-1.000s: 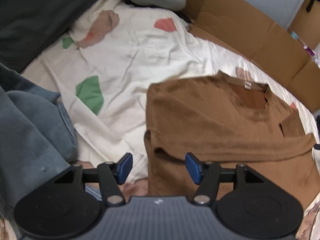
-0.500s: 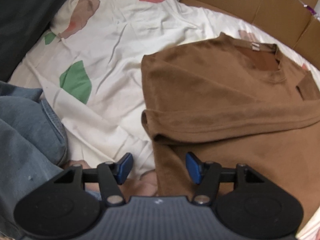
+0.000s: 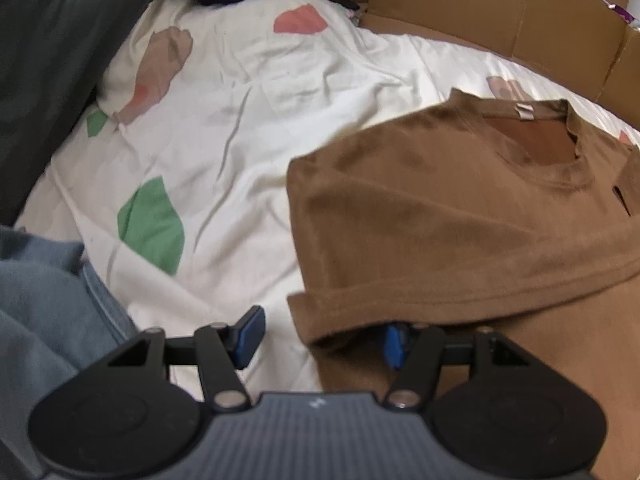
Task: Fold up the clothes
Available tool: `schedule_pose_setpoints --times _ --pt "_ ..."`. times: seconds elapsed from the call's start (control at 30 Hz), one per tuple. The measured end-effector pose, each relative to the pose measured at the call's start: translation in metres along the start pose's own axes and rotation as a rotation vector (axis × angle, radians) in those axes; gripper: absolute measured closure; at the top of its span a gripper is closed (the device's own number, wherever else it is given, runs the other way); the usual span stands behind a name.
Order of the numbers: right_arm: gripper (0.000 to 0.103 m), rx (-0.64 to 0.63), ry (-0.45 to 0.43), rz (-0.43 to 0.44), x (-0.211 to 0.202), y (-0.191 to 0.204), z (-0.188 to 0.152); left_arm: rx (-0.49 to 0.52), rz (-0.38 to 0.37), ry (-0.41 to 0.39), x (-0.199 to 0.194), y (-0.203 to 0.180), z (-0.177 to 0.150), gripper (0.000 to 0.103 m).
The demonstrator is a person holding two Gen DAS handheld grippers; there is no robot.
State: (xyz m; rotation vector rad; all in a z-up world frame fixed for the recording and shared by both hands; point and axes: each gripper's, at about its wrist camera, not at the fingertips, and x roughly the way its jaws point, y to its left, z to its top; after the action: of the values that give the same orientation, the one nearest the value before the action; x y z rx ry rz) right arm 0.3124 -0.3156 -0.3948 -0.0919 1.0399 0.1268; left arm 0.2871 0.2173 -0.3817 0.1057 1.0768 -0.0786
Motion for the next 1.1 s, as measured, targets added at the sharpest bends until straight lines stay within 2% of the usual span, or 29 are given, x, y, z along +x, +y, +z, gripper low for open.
schedule_pose_setpoints --times 0.37,0.53,0.6,0.73,0.87,0.93,0.97,1.1 --pt "0.029 0.008 -0.026 0.004 0.019 -0.001 0.021 -0.027 0.02 -0.048 0.01 0.007 0.021 0.041" --pt "0.03 0.024 -0.039 0.001 0.024 -0.003 0.027 -0.034 0.016 -0.059 0.011 0.009 0.024 0.049" --pt "0.035 0.032 -0.048 -0.003 0.023 -0.004 0.029 -0.051 0.005 -0.06 0.011 0.011 0.024 0.055" --pt "0.052 0.036 -0.08 0.003 0.018 -0.004 0.033 -0.073 -0.022 -0.061 0.011 0.014 0.023 0.068" --pt "0.053 0.017 -0.131 0.024 0.009 0.0 0.036 -0.064 -0.029 -0.073 0.009 0.012 0.021 0.073" --pt "0.054 0.004 -0.138 0.034 0.008 0.003 0.039 -0.074 -0.038 -0.075 0.009 0.013 0.021 0.079" --pt "0.059 -0.002 -0.134 0.039 0.01 0.004 0.04 -0.079 -0.041 -0.076 0.009 0.014 0.021 0.079" --pt "0.067 -0.018 -0.123 0.054 0.017 0.008 0.043 -0.092 -0.039 -0.089 0.006 0.015 0.021 0.088"
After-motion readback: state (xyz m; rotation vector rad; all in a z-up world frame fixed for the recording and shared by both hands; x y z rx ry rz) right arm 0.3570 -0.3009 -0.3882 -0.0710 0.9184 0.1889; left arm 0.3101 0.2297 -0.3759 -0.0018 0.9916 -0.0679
